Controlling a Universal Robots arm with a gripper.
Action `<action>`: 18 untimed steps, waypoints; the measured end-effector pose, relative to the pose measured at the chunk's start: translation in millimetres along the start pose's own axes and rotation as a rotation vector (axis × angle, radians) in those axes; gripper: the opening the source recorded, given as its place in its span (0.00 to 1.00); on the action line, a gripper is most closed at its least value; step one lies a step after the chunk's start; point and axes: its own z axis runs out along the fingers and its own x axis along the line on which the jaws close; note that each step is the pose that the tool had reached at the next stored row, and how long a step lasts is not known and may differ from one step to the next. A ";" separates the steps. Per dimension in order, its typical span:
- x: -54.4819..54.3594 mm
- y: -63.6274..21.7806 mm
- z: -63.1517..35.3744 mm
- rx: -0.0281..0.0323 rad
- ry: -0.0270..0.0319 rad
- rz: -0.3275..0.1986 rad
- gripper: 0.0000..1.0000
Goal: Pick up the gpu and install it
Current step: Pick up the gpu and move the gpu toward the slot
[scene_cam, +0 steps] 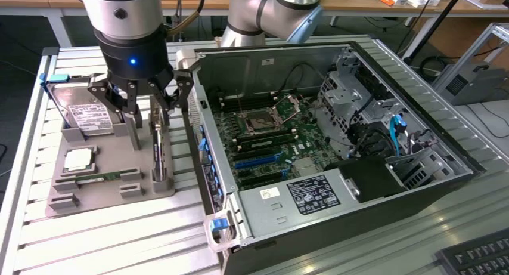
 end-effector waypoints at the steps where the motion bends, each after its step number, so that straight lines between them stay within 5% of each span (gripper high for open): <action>1: 0.0 0.0 0.2 0.0000 0.0000 0.000 0.48; 18: 0.0 -1.3 4.0 0.0000 0.0000 0.000 0.48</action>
